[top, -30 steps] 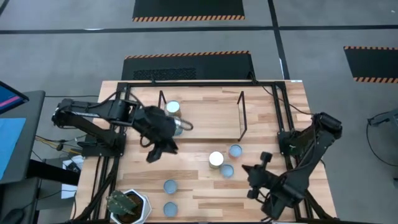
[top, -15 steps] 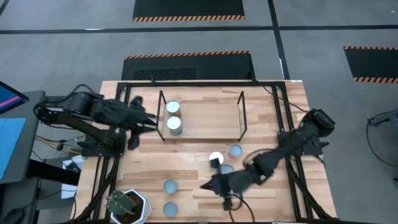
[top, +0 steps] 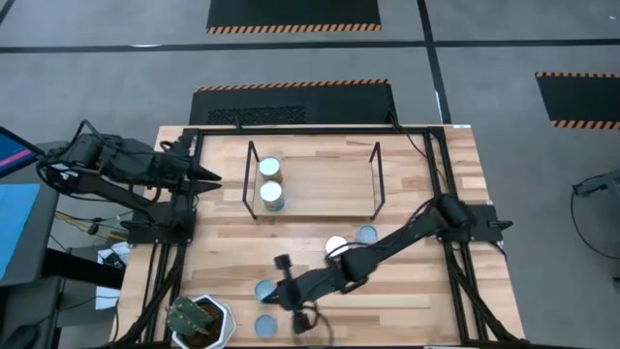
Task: Pick and place cans onto a shelf
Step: Move the canned pears, canned pineapple rings, and canned salmon to the center of the table
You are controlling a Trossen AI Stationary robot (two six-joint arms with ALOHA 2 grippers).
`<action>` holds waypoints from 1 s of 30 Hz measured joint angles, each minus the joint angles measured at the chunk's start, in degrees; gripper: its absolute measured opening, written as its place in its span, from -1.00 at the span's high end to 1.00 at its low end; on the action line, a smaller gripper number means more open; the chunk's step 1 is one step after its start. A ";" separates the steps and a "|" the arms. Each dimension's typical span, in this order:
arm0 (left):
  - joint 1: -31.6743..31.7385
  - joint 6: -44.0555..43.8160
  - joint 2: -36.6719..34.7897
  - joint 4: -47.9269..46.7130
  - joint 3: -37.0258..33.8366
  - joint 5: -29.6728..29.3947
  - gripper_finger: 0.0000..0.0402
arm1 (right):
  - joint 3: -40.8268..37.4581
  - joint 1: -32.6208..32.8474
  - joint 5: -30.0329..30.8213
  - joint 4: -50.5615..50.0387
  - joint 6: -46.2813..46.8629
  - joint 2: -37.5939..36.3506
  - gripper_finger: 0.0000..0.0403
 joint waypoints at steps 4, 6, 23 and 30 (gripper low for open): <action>0.00 -2.12 -0.22 -3.99 -0.02 -0.12 0.65 | 9.96 -0.01 -0.20 -9.02 2.56 6.65 0.93; 0.00 -3.76 -0.22 -5.82 -0.02 -0.16 0.65 | 14.06 -0.25 -0.22 -11.60 3.46 9.90 0.92; 0.02 -5.93 1.88 -8.03 -0.02 -3.46 0.65 | 23.20 -0.53 -1.81 -21.49 13.24 20.87 0.91; 0.04 -5.45 2.54 -8.00 -0.04 -3.96 0.65 | 23.18 -2.10 3.42 -27.35 15.28 20.88 0.93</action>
